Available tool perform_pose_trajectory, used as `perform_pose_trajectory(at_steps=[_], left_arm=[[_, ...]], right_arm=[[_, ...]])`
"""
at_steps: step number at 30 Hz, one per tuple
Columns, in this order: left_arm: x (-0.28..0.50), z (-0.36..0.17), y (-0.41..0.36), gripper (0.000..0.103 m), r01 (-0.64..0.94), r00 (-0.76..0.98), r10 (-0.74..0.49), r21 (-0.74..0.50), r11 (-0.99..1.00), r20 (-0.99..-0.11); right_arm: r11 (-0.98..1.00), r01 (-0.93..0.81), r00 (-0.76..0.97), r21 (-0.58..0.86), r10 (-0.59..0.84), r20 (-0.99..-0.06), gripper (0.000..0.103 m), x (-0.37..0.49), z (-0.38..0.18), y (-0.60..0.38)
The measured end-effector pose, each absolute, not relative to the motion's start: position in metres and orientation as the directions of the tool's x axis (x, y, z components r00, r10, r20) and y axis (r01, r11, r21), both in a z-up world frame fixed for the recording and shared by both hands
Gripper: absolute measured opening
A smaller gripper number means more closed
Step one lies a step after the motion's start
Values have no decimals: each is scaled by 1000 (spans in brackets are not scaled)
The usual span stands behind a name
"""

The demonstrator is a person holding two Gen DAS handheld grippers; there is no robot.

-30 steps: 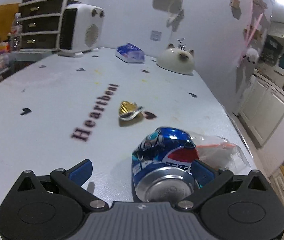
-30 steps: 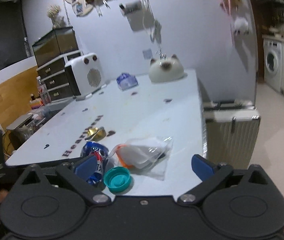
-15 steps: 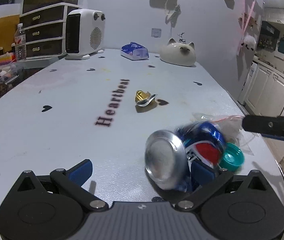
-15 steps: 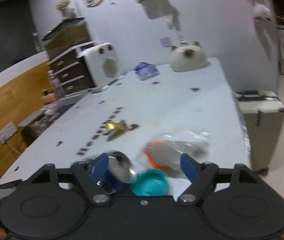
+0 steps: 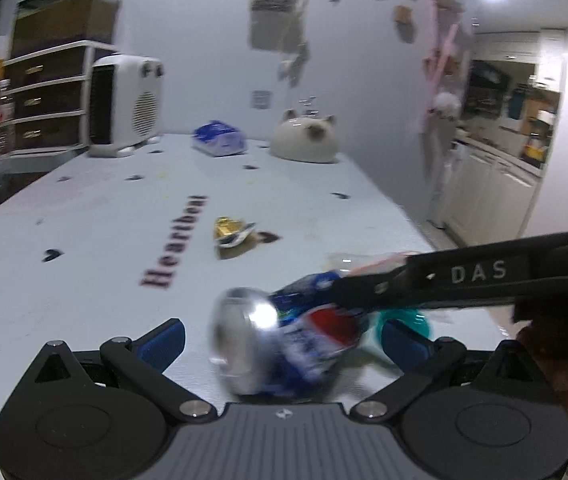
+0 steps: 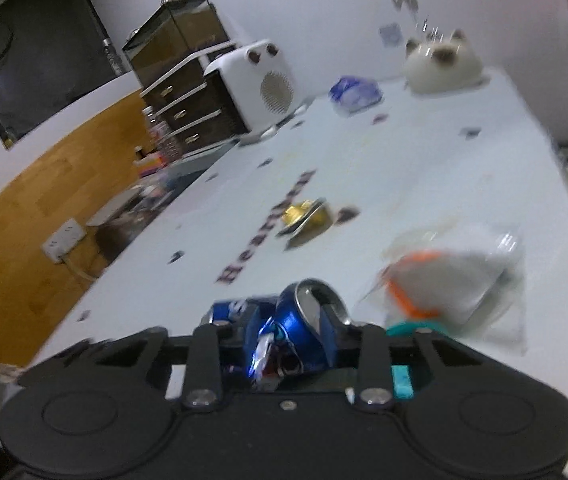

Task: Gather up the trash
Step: 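Grasp the crushed blue Pepsi can with the left tool, then grasp the teal bottle cap with the right tool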

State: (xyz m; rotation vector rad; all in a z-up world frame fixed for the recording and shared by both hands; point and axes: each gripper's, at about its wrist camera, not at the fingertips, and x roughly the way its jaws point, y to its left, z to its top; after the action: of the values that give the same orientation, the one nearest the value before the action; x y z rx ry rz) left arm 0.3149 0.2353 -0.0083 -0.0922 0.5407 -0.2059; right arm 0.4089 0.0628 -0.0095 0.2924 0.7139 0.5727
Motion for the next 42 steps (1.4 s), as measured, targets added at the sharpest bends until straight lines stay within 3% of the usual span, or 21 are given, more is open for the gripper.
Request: perform_pose_trajectory(at_steps=[6,11,17,24,29,42], left_arm=[[298,-7,222,103,225,823,-236,-85,971,-516],[279,-8,224,103,223,836,-215,-45,974,-506],[291,-4,226,103,227,853,-194,10,974,-484],[321,-3,222,103,287,815,-197,84,954,-545],[334,-9,225,103,313,775,-224,52,948,-591],[355,-4,222,103,361,741,-275,19,932,-613]], right_arm=[[719,-399,502,569,691,-520,31,389,-11,60],[704,-414,476,577,708,-522,31,370,-7,55],[751,-387,561,534,652,-510,32,368,4,34],[867,-393,679,306,498,-539,49,364,2,20],[895,-404,711,187,436,-551,62,367,-8,14],[902,-427,715,57,376,-589,67,388,-38,39]])
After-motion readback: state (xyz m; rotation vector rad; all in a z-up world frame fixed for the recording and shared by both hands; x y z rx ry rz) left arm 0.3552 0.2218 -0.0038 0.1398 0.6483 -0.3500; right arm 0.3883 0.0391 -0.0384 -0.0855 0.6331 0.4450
